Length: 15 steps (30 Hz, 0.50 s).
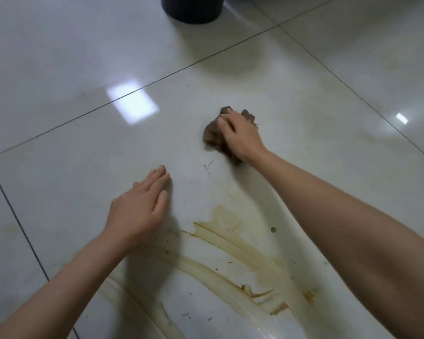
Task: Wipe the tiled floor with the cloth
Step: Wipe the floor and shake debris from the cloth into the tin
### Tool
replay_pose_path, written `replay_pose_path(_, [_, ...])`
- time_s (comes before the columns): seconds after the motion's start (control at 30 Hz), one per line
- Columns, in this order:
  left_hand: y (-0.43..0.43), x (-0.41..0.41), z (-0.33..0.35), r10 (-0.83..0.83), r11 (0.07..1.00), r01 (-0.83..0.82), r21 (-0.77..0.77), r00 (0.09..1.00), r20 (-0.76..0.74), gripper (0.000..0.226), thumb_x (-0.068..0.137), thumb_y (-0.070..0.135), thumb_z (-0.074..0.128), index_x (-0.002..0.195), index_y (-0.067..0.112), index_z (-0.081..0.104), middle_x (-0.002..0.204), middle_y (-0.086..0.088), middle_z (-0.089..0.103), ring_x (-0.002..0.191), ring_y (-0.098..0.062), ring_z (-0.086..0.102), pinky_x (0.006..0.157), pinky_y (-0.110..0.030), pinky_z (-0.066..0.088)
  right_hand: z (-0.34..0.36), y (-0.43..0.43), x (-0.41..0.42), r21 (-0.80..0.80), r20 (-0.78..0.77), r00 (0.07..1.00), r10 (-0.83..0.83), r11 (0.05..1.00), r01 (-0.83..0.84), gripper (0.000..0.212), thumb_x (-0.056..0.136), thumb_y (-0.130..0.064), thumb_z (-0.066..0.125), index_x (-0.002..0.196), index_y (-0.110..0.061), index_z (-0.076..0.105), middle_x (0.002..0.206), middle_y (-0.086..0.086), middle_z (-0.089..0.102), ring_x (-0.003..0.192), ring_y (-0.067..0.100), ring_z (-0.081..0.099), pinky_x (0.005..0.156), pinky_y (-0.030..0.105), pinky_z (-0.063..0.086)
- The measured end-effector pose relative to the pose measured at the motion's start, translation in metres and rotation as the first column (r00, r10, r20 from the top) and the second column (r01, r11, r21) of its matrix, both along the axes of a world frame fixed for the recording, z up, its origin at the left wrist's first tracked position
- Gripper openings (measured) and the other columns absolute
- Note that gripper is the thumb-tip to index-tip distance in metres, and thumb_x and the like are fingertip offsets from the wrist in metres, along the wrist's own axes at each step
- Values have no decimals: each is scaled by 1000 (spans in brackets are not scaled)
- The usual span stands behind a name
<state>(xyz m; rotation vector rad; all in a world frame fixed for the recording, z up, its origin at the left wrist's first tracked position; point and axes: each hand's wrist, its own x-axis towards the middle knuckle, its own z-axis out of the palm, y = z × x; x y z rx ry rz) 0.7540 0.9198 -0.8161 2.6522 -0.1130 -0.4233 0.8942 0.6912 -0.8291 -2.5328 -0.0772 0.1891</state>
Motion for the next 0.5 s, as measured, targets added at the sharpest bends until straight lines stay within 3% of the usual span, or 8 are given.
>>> replay_pose_path(0.1, [7,-3,0,25,985,-33,-168,998,-49,46,103,32,27,149,28,32,157,16,19,145,-7,21,119,-29,14,-4,27,-42,-104,64,947,316,945,-309,47,90,-41,61,128,-14,56,147,9,44,136,24,38,114,43,25])
replay_pose_path(0.23, [12,-21,2,20,993,-14,-113,998,52,47,103,29,28,148,16,36,159,6,21,146,-6,16,121,-28,1,2,17,-134,100,72,817,572,811,-576,31,87,-9,48,112,-6,66,137,8,56,131,22,48,112,43,34])
replay_pose_path(0.3, [10,-27,3,7,998,-4,-56,998,60,48,103,29,28,149,15,33,160,4,16,148,-8,7,120,-29,-2,8,4,-172,173,5,785,619,773,-611,33,86,4,51,114,-5,67,137,5,57,132,15,48,115,37,32])
replay_pose_path(0.4, [3,-29,-1,-52,996,51,69,998,20,52,103,34,22,154,20,19,162,3,1,148,-9,-6,119,-31,-7,30,-31,-177,306,-52,878,477,844,-440,47,80,12,49,114,-16,66,134,-4,59,127,5,51,110,28,39])
replay_pose_path(0.5, [-7,-31,-3,-118,981,110,163,992,40,60,98,39,7,153,20,18,162,1,1,149,-12,-5,118,-32,-6,46,-77,-121,199,38,996,83,976,-89,37,88,2,50,110,-26,63,118,-5,64,108,7,60,94,16,43])
